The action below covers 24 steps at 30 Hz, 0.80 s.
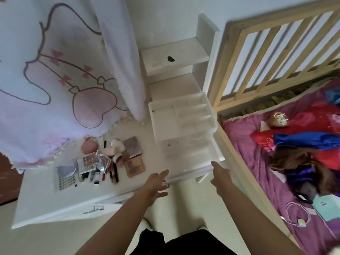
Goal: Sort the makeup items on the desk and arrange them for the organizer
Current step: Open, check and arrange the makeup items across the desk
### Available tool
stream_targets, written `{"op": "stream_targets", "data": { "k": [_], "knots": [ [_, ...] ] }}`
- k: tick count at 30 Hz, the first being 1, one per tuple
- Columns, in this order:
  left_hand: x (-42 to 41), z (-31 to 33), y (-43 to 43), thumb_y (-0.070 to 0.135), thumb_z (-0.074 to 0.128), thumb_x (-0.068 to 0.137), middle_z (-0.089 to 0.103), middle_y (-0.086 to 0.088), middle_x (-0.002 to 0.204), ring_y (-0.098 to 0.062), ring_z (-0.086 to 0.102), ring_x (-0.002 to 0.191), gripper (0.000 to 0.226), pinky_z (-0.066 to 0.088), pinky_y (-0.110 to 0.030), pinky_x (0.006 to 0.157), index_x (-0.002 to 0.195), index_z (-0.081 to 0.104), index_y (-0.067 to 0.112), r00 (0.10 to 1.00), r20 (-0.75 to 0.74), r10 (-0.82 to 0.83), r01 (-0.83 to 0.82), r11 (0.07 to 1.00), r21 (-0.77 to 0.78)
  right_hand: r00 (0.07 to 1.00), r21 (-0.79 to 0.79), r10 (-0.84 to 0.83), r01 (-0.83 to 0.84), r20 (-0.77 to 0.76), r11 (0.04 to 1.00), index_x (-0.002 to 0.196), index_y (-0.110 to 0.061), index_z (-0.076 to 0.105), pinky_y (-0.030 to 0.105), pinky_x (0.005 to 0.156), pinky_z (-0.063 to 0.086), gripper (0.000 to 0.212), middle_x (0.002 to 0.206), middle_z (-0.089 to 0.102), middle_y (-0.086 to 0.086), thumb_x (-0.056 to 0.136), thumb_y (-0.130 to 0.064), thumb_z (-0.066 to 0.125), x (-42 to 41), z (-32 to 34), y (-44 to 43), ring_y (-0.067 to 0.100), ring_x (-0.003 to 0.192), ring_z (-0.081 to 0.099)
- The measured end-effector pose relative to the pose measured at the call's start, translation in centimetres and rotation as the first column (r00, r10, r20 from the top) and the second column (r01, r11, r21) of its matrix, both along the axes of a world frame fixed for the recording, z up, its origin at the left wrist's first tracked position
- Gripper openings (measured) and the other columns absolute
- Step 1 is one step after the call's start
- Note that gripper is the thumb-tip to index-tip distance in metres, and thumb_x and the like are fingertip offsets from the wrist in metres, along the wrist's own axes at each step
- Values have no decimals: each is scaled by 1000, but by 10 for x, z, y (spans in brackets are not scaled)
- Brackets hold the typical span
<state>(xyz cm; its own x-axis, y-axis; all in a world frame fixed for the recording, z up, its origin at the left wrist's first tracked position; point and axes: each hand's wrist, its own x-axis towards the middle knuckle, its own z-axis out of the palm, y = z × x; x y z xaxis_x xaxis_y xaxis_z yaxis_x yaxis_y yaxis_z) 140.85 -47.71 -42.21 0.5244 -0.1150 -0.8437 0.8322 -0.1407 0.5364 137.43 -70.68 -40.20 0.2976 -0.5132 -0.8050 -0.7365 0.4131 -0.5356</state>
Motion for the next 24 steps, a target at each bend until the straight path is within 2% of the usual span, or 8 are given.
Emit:
{"op": "stream_targets", "data": {
  "k": [2, 4, 7, 10, 14, 17, 21, 24],
  "knots": [
    [-11, 2, -19, 35, 67, 93, 52, -6, 106, -26, 60, 90, 48, 56, -38, 73, 126, 45, 8, 1000, 8, 28, -28, 999, 21, 991, 330, -93, 57, 95, 942, 147, -10, 36, 50, 100, 49, 54, 127, 42, 20, 101, -30, 55, 1, 5, -7, 33, 93, 57],
    [-17, 7, -33, 25, 66, 95, 51, -8, 97, -25, 58, 83, 35, 55, -37, 71, 119, 50, 5, 994, 38, 98, -100, 994, 42, 979, 416, -132, 55, 158, 908, 145, -9, 38, 48, 96, 52, 46, 140, 38, 28, 103, -20, 51, 6, 8, -9, 39, 103, 57],
    [-16, 14, -42, 5, 62, 93, 52, -10, 87, -25, 59, 72, 14, 54, -35, 62, 105, 56, 2, 944, 59, 326, -323, 945, -54, 969, 416, -102, 0, 223, 909, 132, -10, 47, 40, 85, 57, 32, 140, 38, 23, 101, -15, 52, 17, 17, -6, 32, 81, 60],
    [-9, 23, -46, -4, 58, 93, 54, -13, 93, -28, 61, 77, 20, 54, -39, 69, 112, 53, -1, 871, 49, 489, -478, 867, -143, 970, 455, -82, -33, 230, 890, 118, -6, 50, 42, 93, 55, 22, 129, 37, 18, 96, -10, 55, 24, 17, -7, 31, 81, 58],
    [-2, 32, -49, -5, 56, 91, 53, -11, 90, -28, 59, 89, 8, 54, -39, 76, 97, 56, 0, 861, 54, 506, -498, 859, -115, 940, 555, -209, 25, 270, 831, 94, -1, 52, 43, 93, 55, 5, 108, 41, 18, 93, 1, 48, 33, 11, -7, 33, 82, 56],
    [6, 27, -49, -7, 53, 88, 52, -13, 87, -29, 60, 89, 8, 55, -38, 75, 86, 55, 1, 892, 41, 451, -448, 891, -72, 939, 522, -184, 6, 289, 853, 84, -2, 51, 41, 92, 55, 11, 91, 46, 15, 93, 2, 46, 48, 8, 0, 31, 83, 59],
    [29, 23, -52, -9, 50, 87, 53, -10, 89, -26, 59, 84, 14, 52, -48, 95, 83, 51, 5, 894, 28, 448, -440, 886, -146, 931, 502, -135, -57, 338, 863, 84, -4, 54, 42, 89, 54, 12, 87, 50, 9, 94, -1, 49, 69, 7, 5, 29, 90, 57],
    [54, 20, -50, -13, 46, 86, 53, -9, 84, -23, 56, 87, 22, 56, -46, 87, 84, 48, 8, 868, 46, 494, -470, 848, -246, 901, 537, -163, -88, 402, 839, 102, -9, 56, 46, 95, 52, 9, 100, 56, 7, 98, -6, 48, 72, 4, 5, 30, 106, 59]
  ]
}}
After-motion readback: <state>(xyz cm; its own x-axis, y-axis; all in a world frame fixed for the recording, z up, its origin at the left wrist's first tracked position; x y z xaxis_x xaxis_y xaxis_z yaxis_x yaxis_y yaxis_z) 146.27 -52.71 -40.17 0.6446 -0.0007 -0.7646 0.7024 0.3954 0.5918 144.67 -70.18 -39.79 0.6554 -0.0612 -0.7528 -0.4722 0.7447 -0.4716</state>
